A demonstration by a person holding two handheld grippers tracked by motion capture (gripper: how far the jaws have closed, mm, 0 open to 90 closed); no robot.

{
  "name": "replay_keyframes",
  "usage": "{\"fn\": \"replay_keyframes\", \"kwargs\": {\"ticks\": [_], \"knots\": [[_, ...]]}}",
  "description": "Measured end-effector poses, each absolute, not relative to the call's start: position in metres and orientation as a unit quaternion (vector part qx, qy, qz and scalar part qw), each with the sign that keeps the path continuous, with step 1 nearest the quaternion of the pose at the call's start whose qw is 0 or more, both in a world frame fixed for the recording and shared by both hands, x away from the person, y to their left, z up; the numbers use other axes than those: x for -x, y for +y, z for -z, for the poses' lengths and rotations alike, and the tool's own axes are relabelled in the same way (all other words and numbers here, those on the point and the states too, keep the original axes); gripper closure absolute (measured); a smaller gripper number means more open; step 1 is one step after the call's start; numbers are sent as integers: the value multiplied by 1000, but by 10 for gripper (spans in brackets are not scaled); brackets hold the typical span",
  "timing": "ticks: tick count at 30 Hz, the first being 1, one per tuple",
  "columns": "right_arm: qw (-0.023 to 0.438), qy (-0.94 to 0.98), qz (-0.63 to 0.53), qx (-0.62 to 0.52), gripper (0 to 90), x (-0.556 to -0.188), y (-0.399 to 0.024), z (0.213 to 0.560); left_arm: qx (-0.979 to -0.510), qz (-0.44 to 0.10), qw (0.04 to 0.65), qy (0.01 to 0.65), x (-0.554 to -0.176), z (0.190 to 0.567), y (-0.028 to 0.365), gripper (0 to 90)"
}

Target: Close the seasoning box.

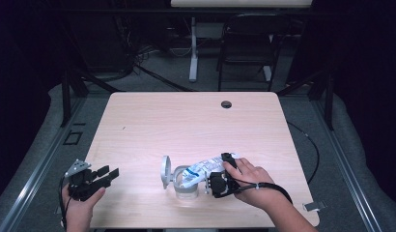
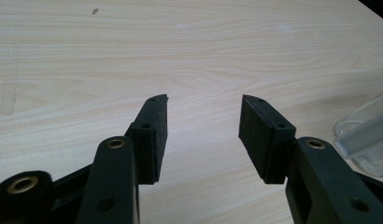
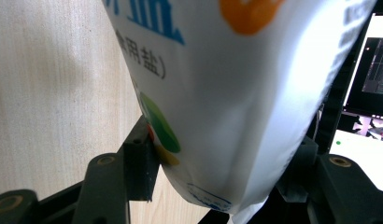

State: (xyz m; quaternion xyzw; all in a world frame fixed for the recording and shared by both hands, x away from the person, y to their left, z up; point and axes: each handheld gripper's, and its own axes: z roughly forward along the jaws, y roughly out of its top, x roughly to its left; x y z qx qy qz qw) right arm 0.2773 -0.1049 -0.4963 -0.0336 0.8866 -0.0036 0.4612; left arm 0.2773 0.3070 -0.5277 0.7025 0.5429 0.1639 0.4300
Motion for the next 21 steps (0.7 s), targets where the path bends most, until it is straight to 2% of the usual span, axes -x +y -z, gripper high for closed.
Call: {"fn": "replay_keyframes", "kwargs": {"ticks": [21], "knots": [[461, 887, 5, 36, 426, -278, -104, 496, -701, -164, 431, 544, -278, 529, 307, 522]]}}
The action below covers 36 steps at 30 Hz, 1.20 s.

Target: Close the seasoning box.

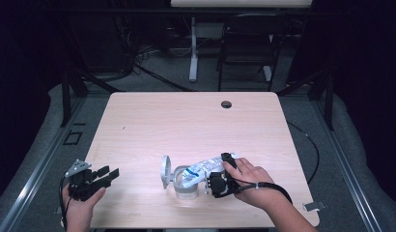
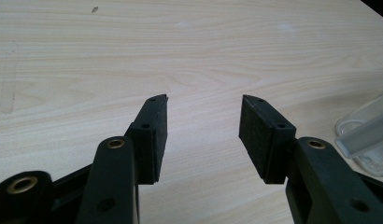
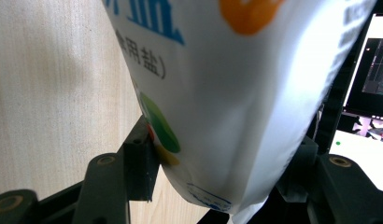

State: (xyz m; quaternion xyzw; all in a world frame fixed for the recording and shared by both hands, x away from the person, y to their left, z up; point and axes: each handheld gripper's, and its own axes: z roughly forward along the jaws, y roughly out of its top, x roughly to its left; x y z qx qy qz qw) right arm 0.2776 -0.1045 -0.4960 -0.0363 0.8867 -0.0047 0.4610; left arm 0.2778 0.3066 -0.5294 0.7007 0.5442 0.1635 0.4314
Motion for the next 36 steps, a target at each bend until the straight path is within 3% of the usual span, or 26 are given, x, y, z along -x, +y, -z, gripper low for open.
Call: {"fn": "replay_keyframes", "kwargs": {"ticks": [36], "knots": [[465, 884, 22, 47, 426, -277, -102, 493, -713, -189, 403, 542, -278, 531, 302, 492]]}}
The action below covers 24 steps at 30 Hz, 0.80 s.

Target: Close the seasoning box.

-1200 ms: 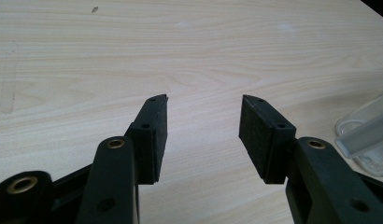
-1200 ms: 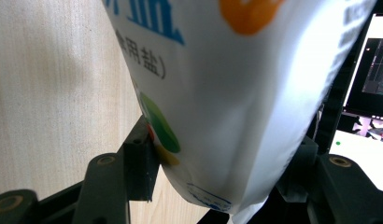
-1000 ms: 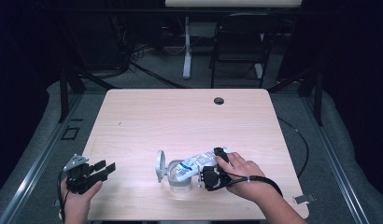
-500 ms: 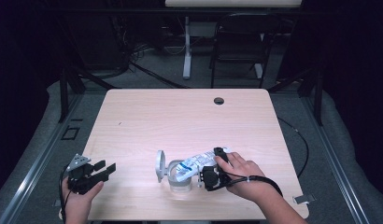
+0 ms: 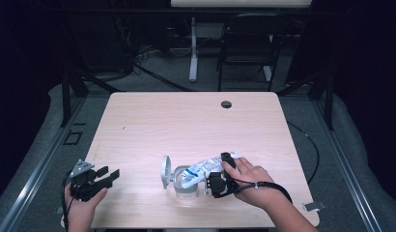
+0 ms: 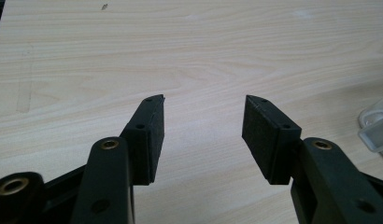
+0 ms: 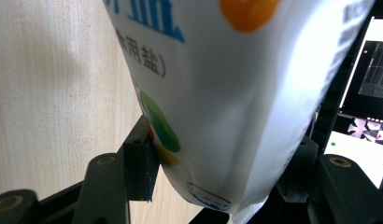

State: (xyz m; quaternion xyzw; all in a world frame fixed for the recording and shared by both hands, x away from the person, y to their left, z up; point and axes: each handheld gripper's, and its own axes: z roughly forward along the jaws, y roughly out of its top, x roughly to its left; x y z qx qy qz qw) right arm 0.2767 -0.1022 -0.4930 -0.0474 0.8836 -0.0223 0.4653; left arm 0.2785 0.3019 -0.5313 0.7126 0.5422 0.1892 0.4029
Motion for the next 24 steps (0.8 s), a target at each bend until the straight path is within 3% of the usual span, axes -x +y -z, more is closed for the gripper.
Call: {"fn": "replay_keyframes", "kwargs": {"ticks": [24], "knots": [[464, 884, 20, 52, 426, -277, -102, 493, -712, -188, 404, 543, -279, 531, 302, 492]]}}
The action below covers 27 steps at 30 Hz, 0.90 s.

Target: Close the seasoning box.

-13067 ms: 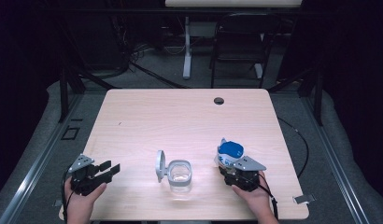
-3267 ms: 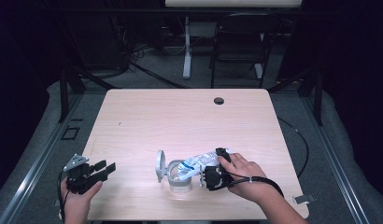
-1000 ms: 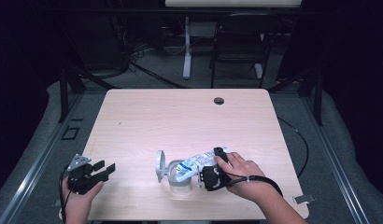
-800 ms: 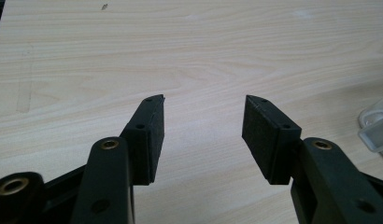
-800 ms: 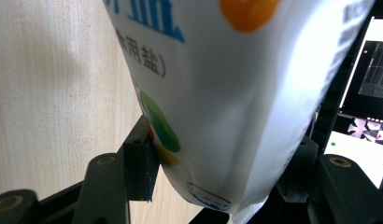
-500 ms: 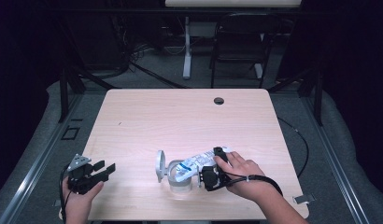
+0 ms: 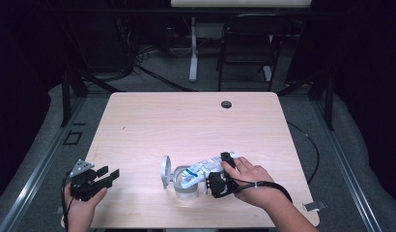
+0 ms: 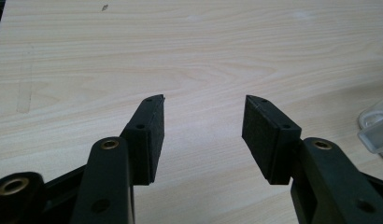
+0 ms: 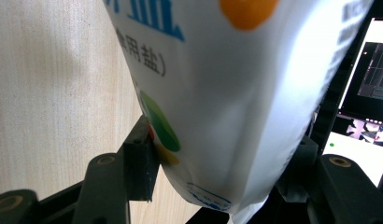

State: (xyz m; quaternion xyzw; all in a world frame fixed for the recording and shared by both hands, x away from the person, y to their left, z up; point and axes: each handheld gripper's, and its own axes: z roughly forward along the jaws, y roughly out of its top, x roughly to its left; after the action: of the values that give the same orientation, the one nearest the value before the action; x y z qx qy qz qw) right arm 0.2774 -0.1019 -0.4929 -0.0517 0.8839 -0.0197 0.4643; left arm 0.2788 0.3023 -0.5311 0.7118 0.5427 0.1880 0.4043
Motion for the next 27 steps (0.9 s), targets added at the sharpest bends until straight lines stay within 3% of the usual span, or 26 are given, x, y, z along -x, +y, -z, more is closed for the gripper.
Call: {"fn": "replay_keyframes", "kwargs": {"ticks": [27], "knots": [[461, 886, 25, 54, 426, -278, -100, 492, -712, -187, 402, 544, -279, 531, 303, 493]]}}
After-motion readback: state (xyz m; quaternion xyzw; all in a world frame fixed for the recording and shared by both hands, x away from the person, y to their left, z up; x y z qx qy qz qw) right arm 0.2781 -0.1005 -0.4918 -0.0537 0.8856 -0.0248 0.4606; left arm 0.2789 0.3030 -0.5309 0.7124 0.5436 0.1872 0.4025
